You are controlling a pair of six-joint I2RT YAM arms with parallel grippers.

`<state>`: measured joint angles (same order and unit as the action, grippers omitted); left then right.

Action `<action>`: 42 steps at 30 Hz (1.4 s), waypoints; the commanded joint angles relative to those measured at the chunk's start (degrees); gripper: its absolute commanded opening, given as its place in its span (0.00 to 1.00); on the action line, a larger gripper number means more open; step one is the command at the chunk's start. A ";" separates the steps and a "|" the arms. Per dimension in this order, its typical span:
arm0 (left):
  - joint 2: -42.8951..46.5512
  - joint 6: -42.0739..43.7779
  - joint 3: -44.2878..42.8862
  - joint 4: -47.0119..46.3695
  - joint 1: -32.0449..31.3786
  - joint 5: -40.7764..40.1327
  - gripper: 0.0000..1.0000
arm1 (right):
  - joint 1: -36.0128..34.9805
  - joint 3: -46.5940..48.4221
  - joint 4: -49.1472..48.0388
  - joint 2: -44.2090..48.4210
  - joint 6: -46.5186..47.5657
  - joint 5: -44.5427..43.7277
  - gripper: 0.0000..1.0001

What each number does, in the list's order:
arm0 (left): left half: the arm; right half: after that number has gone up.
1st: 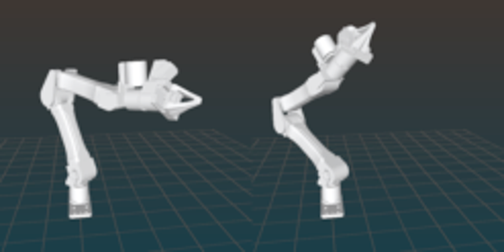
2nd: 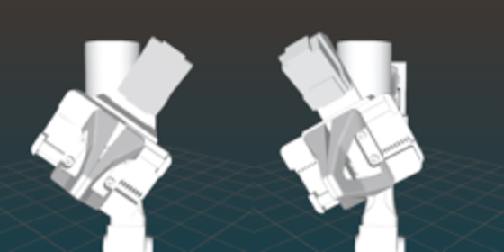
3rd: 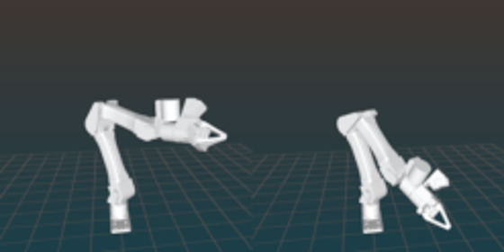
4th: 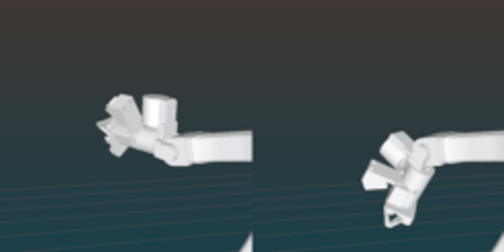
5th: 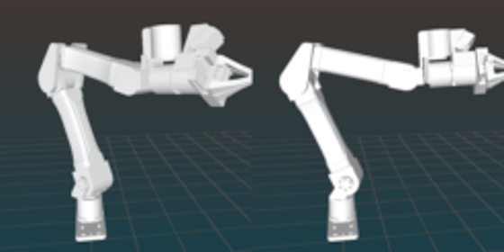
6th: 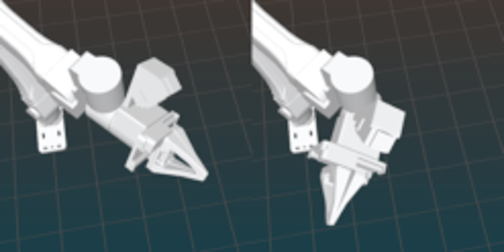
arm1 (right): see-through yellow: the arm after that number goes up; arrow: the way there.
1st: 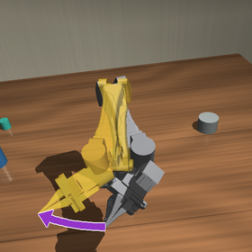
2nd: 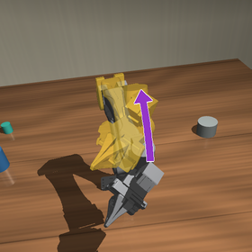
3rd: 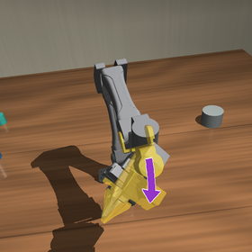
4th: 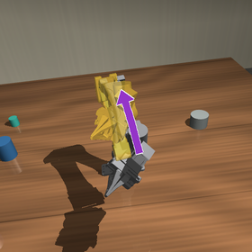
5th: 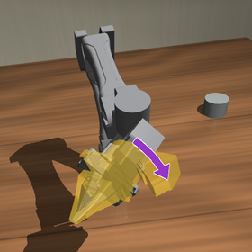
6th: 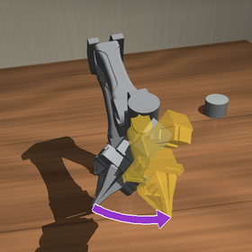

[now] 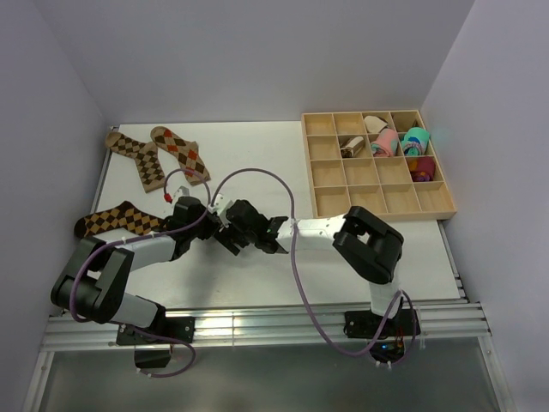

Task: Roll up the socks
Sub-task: Pick up the sock at the center of the board.

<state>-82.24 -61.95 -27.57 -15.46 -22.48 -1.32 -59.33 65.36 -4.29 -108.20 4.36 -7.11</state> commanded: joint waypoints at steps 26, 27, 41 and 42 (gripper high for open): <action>-0.65 2.45 -0.73 8.59 -0.46 -0.24 0.22 | 0.18 -4.27 -8.01 -5.97 -2.86 -2.72 0.00; -0.12 2.19 -1.16 9.30 -0.46 -0.87 0.27 | 0.27 -5.15 -7.92 -5.45 -3.30 -3.25 0.00; 16.31 7.63 -15.75 29.08 9.46 -7.38 0.96 | 4.75 -12.01 -1.69 10.37 -10.42 -9.06 0.00; 17.62 8.07 -17.15 30.22 9.99 -8.42 0.98 | 5.62 -11.84 -0.55 12.73 -10.77 -9.23 0.00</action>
<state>-68.64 -57.36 -40.49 9.41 -14.35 -6.70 -54.85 53.60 -8.21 -101.69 -3.90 -13.50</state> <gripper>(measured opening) 0.969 0.376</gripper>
